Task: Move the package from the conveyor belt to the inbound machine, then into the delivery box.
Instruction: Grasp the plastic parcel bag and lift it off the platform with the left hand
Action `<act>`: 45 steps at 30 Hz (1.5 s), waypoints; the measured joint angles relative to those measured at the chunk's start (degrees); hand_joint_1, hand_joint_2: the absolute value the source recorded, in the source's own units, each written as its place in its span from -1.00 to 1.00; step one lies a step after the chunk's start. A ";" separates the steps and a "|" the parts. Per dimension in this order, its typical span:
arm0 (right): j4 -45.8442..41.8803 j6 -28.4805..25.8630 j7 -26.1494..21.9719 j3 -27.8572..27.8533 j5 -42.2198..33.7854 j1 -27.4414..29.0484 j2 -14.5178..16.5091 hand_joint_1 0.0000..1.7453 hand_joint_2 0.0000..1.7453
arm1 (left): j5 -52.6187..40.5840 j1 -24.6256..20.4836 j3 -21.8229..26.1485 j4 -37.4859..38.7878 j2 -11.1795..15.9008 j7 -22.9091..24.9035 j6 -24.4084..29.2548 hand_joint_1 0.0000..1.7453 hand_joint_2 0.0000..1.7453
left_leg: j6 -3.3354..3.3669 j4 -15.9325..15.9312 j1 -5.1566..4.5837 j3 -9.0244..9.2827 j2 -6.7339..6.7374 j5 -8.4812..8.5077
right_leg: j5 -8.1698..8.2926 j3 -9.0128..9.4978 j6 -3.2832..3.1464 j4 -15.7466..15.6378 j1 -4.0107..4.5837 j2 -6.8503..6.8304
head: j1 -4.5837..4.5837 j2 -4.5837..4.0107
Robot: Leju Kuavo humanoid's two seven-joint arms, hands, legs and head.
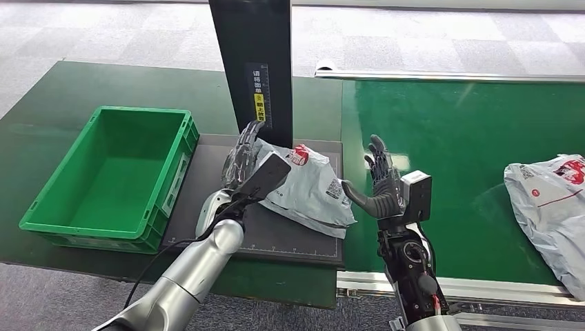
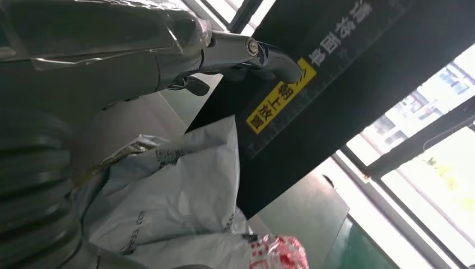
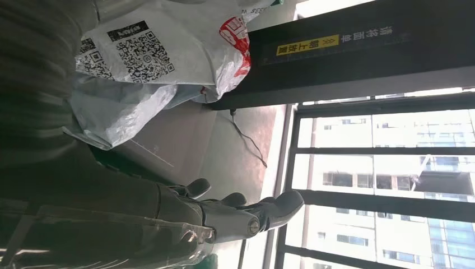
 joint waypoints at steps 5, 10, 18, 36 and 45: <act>-0.17 -0.12 0.25 0.04 0.27 0.75 0.06 -1.00 1.00 | 0.21 -1.20 1.72 2.08 -1.10 -1.74 1.30 -1.00 1.00 | 0.00 0.00 -0.01 -0.01 0.00 0.00 | -0.01 0.01 0.01 0.00 -0.01 0.00 | 0.01 0.00; -0.01 0.16 0.55 0.24 0.37 0.75 0.02 -1.00 1.00 | -0.38 -2.28 1.71 6.09 -2.38 0.69 -7.72 -1.00 1.00 | 0.00 0.01 -0.02 -0.01 -0.01 0.00 | 0.00 0.02 0.01 0.00 -0.03 -0.01 | 0.01 0.00; 0.31 0.06 0.69 0.23 0.30 0.79 -0.21 -1.00 1.00 | 6.39 -2.69 1.22 9.76 -4.67 -0.81 -18.32 -1.00 1.00 | 0.00 0.01 -0.02 -0.01 -0.02 -0.01 | 0.00 0.00 0.01 0.00 -0.02 -0.01 | -0.01 0.00; 0.04 0.42 2.47 -0.32 1.81 0.90 -0.36 -1.00 1.00 | -16.34 -6.62 -11.02 19.26 -5.34 21.18 -23.29 -0.42 1.00 | 0.01 -0.02 -0.02 0.24 -0.04 -0.01 | -0.01 0.35 0.01 -0.01 -0.03 -0.03 | 0.01 0.00; 0.48 1.38 2.39 -0.35 2.25 0.11 -0.16 -1.00 1.00 | -19.56 -6.04 -10.51 20.11 -4.27 20.21 -19.32 1.00 1.00 | 0.02 -0.04 -0.01 0.59 -0.01 -0.02 | -0.01 0.67 0.01 -0.01 -0.02 -0.02 | 0.01 0.00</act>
